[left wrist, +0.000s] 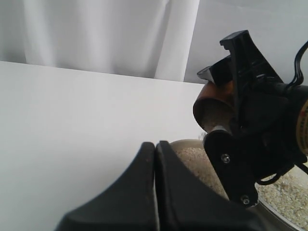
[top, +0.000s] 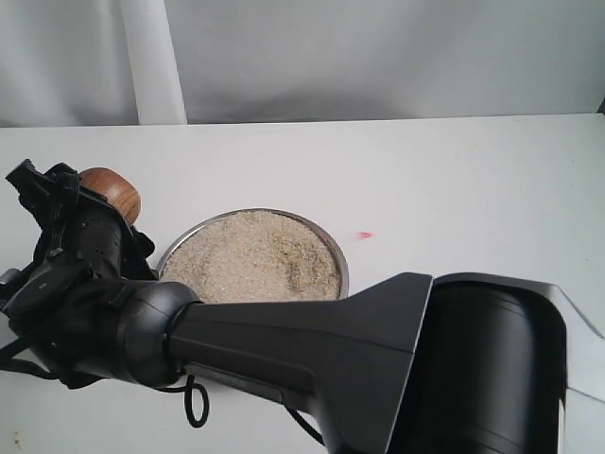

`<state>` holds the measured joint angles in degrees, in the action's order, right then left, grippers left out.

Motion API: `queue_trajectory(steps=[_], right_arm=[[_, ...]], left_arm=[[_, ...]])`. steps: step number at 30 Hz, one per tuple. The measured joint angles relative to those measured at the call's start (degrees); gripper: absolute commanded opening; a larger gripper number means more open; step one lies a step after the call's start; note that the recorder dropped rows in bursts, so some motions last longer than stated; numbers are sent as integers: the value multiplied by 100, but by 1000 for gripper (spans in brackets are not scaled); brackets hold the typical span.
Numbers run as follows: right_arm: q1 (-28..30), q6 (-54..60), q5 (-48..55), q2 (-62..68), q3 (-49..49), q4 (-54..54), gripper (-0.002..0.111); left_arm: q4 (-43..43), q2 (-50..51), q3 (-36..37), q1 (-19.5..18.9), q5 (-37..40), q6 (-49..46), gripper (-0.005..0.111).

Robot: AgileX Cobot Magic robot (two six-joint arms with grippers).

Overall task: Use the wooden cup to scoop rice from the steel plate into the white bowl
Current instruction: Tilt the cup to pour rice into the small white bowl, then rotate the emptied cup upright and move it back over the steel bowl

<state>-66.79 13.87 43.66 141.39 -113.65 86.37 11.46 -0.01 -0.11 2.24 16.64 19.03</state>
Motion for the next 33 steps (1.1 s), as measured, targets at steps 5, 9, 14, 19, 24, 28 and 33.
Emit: queue_trajectory(steps=[5, 9, 14, 19, 24, 28, 33], right_arm=[[-9, 38, 0, 74, 0, 53, 0], [-65, 49, 11, 79, 0, 239, 0], [-130, 76, 11, 79, 0, 396, 0], [-128, 182, 11, 79, 0, 518, 0], [-128, 240, 11, 79, 0, 653, 0], [-143, 256, 11, 79, 0, 616, 0], [-236, 256, -35, 79, 0, 590, 0]], left_arm=[[0, 0, 0, 0, 0, 0, 0], [0, 0, 0, 0, 0, 0, 0], [0, 0, 0, 0, 0, 0, 0], [0, 0, 0, 0, 0, 0, 0], [0, 0, 0, 0, 0, 0, 0], [0, 0, 0, 0, 0, 0, 0], [0, 0, 0, 0, 0, 0, 0]])
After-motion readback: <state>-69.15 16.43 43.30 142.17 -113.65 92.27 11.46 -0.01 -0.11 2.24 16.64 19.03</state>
